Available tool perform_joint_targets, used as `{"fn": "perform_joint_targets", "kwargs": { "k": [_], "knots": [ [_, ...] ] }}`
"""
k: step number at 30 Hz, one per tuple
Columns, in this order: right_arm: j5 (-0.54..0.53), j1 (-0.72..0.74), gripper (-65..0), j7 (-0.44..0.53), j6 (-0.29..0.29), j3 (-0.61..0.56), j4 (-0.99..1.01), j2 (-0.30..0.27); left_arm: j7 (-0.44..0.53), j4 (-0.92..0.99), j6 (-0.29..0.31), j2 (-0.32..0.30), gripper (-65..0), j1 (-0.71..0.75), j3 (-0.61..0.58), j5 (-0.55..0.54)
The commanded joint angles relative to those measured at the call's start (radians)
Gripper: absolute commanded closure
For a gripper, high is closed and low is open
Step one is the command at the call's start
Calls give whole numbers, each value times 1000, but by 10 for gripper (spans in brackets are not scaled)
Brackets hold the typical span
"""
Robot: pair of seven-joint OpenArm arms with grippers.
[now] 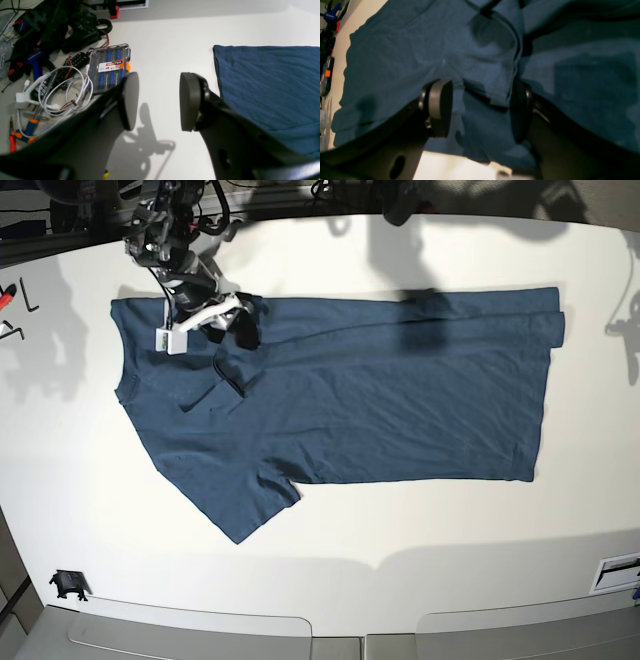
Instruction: Fold the T-shirt properly
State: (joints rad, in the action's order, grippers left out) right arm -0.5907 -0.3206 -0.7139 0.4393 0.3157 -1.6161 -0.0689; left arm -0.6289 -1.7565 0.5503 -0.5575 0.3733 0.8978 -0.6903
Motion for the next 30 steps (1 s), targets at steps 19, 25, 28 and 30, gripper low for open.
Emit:
{"fn": "perform_joint_targets", "kwargs": {
  "k": [19, 25, 28, 30],
  "knots": [
    [37, 60, -201, 34, -60, -2, -13, -6, 27, -16, -4, -25, -246, -5, 10, -16],
    [33, 60, -55, 34, -58, -2, -13, -6, 27, -16, -4, -25, -246, -5, 10, -16],
    [29, 63, 0, 34, -51, -2, -13, -6, 27, -16, -4, -25, -246, -5, 10, -16],
    [29, 72, 0, 33, -46, -2, -13, -6, 28, -16, -4, -25, -246, -5, 11, -16]
  ]
}}
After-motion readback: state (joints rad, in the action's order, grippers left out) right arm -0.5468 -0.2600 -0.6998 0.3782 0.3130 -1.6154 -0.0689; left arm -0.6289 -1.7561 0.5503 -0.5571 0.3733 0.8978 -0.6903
